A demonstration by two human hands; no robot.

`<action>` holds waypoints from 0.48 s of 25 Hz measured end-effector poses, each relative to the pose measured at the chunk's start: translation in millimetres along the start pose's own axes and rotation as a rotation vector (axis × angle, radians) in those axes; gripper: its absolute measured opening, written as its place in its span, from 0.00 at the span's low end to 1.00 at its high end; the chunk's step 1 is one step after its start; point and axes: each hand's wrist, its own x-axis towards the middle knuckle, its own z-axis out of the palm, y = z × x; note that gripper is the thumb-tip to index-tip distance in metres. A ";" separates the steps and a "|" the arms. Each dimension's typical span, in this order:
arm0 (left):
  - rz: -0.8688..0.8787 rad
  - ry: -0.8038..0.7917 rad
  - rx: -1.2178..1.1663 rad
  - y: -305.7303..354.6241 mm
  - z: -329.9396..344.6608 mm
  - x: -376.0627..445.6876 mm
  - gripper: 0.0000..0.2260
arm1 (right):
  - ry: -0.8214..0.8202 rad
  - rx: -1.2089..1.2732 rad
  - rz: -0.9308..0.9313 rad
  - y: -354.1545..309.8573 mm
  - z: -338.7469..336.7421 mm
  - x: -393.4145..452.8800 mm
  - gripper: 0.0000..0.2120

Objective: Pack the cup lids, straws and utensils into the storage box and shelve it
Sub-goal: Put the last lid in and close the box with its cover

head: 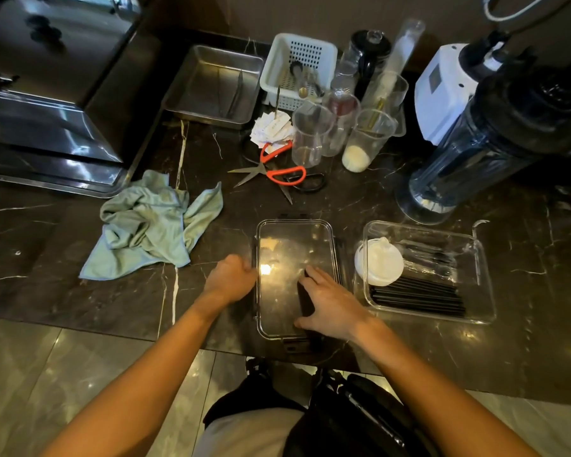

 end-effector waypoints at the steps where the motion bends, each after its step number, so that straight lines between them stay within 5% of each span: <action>1: 0.021 -0.020 -0.123 3.5 -2.0 -4.7 0.12 | -0.021 0.029 -0.015 -0.1 -1.6 -2.5 0.44; 3: 0.064 0.028 -0.211 11.1 -8.2 -12.3 0.11 | -0.066 0.077 -0.042 0.3 -4.4 -7.5 0.44; 5: 0.098 0.117 -0.014 13.0 -10.8 -13.1 0.18 | -0.090 0.020 -0.070 0.9 -4.7 -13.4 0.44; 8: -0.008 0.003 0.211 0.3 4.8 -14.0 0.27 | -0.111 -0.065 -0.091 0.4 -3.8 -21.4 0.42; 12: -0.009 0.025 0.169 -5.0 17.9 -20.6 0.13 | -0.132 -0.063 -0.095 -0.9 -3.6 -25.1 0.45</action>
